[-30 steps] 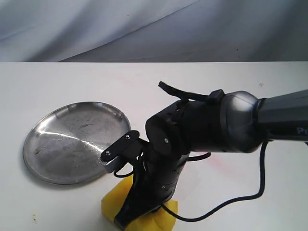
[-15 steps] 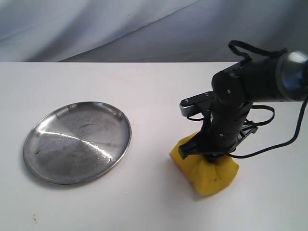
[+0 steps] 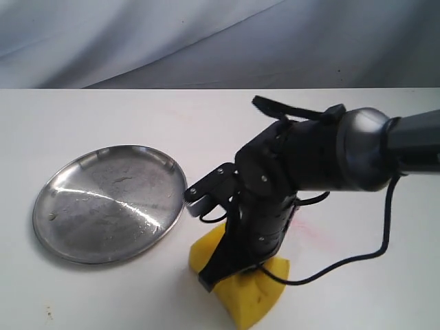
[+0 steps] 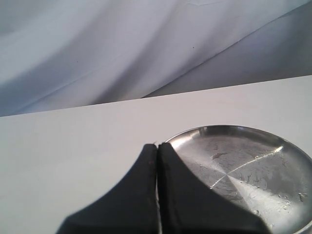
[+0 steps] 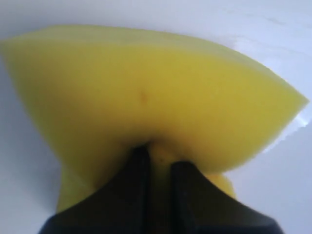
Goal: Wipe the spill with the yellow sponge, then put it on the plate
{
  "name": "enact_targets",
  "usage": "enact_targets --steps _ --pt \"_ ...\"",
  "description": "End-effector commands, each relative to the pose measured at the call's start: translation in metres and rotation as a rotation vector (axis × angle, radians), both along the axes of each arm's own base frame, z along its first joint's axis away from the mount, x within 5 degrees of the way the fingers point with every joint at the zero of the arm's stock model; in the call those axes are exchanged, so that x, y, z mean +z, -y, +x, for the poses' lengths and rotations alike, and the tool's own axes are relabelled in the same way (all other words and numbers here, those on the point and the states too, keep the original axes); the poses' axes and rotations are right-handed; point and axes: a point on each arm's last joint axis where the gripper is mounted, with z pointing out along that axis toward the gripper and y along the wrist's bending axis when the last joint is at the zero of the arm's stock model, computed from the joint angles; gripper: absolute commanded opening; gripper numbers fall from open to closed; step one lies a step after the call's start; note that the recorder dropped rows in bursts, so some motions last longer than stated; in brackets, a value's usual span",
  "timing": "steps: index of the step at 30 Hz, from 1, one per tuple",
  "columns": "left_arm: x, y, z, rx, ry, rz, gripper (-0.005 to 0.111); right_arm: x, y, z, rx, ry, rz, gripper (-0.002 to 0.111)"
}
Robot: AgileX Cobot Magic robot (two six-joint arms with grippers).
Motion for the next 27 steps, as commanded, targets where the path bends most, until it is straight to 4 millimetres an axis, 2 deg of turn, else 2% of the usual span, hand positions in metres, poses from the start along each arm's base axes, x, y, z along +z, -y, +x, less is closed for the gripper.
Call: enact_targets --steps 1,4,7,15,20,23,27 --pt "0.001 0.0 0.0 0.002 0.01 -0.011 0.0 -0.008 -0.02 -0.031 0.08 -0.043 0.023 0.0" --pt "0.001 0.0 0.0 0.002 0.01 -0.011 0.0 -0.008 -0.022 -0.034 0.109 -0.028 0.02 0.0" --pt "0.001 0.0 0.0 0.002 0.01 -0.011 0.0 -0.008 -0.015 -0.021 0.094 0.024 -0.011 0.0" --pt "0.001 0.0 0.0 0.002 0.01 -0.011 0.0 -0.003 0.041 0.032 -0.047 0.176 -0.31 0.0" --pt "0.001 0.0 0.0 0.002 0.01 -0.011 0.0 0.0 0.065 0.055 -0.157 0.219 -0.347 0.0" --pt "0.001 0.0 0.0 0.002 0.01 -0.011 0.0 0.004 0.063 0.063 -0.198 0.24 -0.283 0.0" --pt "0.001 0.0 0.0 0.002 0.01 -0.011 0.0 0.023 0.038 0.074 -0.258 0.245 -0.084 0.0"
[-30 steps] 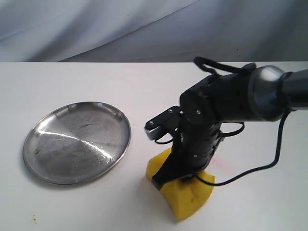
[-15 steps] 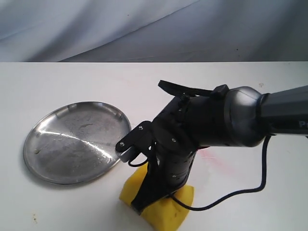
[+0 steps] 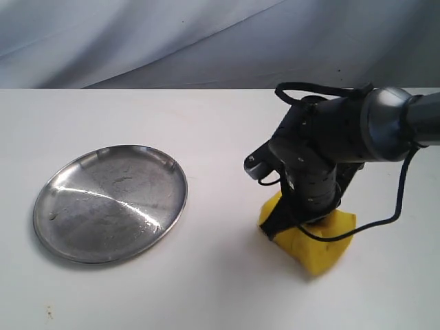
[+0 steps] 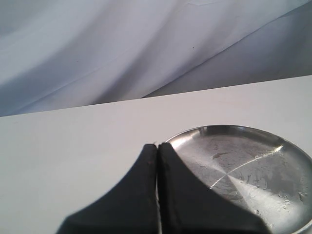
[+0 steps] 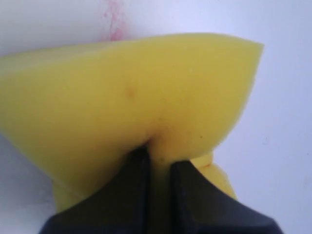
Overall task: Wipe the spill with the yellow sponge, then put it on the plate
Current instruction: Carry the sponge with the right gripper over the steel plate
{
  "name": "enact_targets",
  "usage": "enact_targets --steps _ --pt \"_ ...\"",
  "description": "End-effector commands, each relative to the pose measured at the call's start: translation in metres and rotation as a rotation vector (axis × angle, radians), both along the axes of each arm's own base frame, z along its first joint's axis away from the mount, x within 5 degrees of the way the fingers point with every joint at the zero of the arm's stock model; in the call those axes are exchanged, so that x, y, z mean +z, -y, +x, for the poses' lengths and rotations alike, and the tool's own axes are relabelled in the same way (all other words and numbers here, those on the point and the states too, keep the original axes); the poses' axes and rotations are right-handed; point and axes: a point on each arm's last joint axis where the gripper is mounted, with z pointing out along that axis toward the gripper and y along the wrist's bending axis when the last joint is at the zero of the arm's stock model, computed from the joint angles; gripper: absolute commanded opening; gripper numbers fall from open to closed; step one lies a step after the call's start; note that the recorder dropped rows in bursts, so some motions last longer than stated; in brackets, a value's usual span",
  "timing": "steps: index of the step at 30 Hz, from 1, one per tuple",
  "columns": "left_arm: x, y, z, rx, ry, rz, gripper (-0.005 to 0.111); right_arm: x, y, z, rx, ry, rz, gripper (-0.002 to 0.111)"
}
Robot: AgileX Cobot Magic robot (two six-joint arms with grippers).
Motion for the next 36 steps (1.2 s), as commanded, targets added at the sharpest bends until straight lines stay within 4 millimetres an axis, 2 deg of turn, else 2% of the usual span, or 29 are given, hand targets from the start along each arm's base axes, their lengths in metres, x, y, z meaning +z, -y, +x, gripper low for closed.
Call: enact_targets --steps 1,7,12,17,24,29,33,36 --pt "0.001 0.0 0.0 0.002 0.01 -0.011 0.0 0.025 -0.033 0.016 -0.035 0.037 0.283 0.0" --pt "0.001 0.0 0.0 0.002 0.01 -0.011 0.0 0.082 -0.092 0.031 -0.001 0.027 0.733 0.0" --pt "0.001 0.0 0.0 0.002 0.01 -0.011 0.0 0.108 -0.135 0.039 0.105 0.03 0.813 0.0" --pt "0.001 0.0 0.0 0.002 0.01 -0.011 0.0 0.094 -0.166 0.05 0.126 -0.072 0.757 0.0" --pt "0.001 0.0 0.0 0.002 0.01 -0.011 0.0 0.071 -0.191 0.058 0.124 -0.118 0.744 0.0" --pt "0.001 0.0 0.0 0.002 0.01 -0.011 0.0 0.053 -0.198 0.059 0.122 -0.13 0.734 0.0" --pt "0.001 0.0 0.0 0.002 0.01 -0.011 0.0 0.048 -0.197 0.061 0.129 -0.118 0.717 0.0" --pt "0.001 0.0 0.0 0.002 0.01 -0.011 0.0 0.048 -0.197 0.06 0.129 -0.123 0.712 0.008"
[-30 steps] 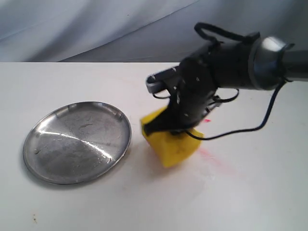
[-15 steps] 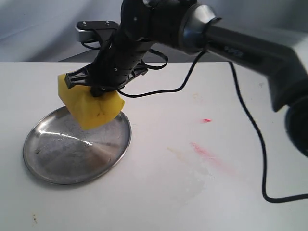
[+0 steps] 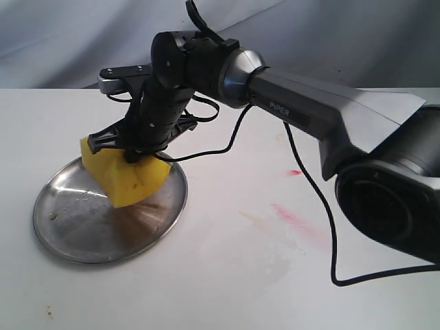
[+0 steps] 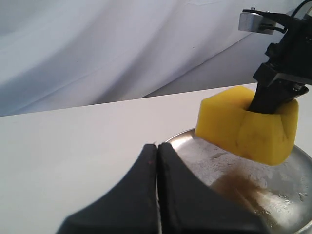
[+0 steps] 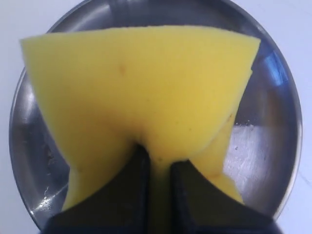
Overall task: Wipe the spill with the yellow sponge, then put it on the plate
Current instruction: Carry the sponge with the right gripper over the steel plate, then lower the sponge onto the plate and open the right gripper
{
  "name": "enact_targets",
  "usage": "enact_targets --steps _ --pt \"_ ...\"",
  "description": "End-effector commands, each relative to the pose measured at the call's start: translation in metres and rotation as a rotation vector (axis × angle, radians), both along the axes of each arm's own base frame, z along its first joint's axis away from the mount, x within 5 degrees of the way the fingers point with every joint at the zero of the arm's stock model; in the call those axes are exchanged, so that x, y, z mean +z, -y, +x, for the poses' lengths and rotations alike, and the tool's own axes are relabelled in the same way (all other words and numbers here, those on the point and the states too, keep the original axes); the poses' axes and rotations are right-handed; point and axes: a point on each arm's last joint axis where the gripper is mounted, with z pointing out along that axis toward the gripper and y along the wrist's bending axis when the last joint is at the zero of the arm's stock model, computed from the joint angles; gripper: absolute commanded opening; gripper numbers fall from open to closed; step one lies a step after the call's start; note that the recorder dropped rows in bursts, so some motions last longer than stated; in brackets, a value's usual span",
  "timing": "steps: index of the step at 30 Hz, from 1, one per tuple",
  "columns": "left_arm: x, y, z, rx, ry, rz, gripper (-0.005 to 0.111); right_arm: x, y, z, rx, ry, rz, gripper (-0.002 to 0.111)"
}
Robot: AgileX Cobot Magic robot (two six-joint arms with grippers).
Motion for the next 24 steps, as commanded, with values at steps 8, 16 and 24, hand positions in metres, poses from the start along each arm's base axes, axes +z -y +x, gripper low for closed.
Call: enact_targets --steps 8,16,24 --pt "0.001 0.0 0.0 0.002 0.01 -0.011 0.0 0.005 0.0 -0.005 0.018 -0.036 -0.007 0.065" --pt "0.001 0.0 0.0 0.002 0.01 -0.011 0.0 0.047 -0.005 -0.038 0.122 0.178 -0.094 0.007" --pt "0.001 0.0 0.0 0.002 0.01 -0.011 0.0 0.046 0.042 -0.087 0.091 0.277 -0.076 0.0"
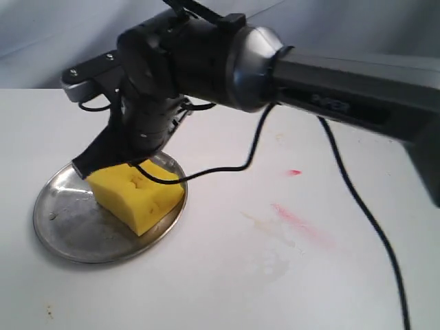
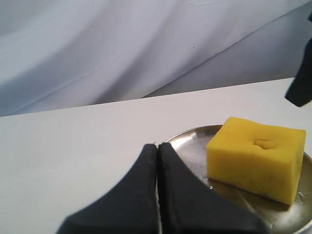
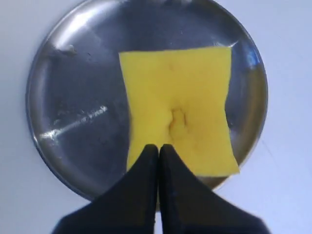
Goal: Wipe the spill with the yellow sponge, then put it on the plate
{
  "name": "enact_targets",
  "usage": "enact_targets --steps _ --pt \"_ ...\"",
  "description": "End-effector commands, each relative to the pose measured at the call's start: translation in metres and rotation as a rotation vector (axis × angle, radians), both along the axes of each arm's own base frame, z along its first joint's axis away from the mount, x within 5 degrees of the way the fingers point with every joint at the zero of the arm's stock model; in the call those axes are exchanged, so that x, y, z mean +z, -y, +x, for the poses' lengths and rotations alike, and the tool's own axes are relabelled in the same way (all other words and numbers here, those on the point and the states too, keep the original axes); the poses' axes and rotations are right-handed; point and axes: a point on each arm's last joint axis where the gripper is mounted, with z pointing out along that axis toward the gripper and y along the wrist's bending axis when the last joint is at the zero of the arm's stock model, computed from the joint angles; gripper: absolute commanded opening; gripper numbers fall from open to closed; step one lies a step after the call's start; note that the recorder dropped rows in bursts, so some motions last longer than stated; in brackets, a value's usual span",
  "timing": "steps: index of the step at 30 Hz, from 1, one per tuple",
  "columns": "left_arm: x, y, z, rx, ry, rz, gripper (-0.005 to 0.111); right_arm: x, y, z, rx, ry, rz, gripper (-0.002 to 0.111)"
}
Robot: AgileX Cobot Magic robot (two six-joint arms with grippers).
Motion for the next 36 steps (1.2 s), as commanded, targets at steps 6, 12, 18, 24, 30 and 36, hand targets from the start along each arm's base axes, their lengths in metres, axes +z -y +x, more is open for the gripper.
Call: enact_targets --steps 6,12,18,24,30,36 --pt "0.001 0.0 0.0 0.002 0.01 -0.011 0.0 -0.001 0.092 -0.056 -0.053 0.031 0.12 0.0" --pt "0.001 0.0 0.0 0.002 0.01 -0.011 0.0 0.016 0.144 -0.082 -0.095 0.08 0.263 0.0" --pt "0.001 0.0 0.0 0.002 0.01 -0.011 0.0 0.011 0.207 -0.086 -0.225 0.152 0.392 0.0" --pt "0.001 0.0 0.0 0.002 0.01 -0.011 0.0 -0.01 0.277 -0.093 -0.42 0.212 0.407 0.0" --pt "0.001 0.0 0.0 0.002 0.01 -0.011 0.0 -0.013 0.334 -0.115 -0.621 0.35 0.506 0.0" --pt "0.001 0.0 0.0 0.002 0.01 -0.011 0.0 -0.028 0.368 -0.144 -0.753 0.5 0.558 0.0"
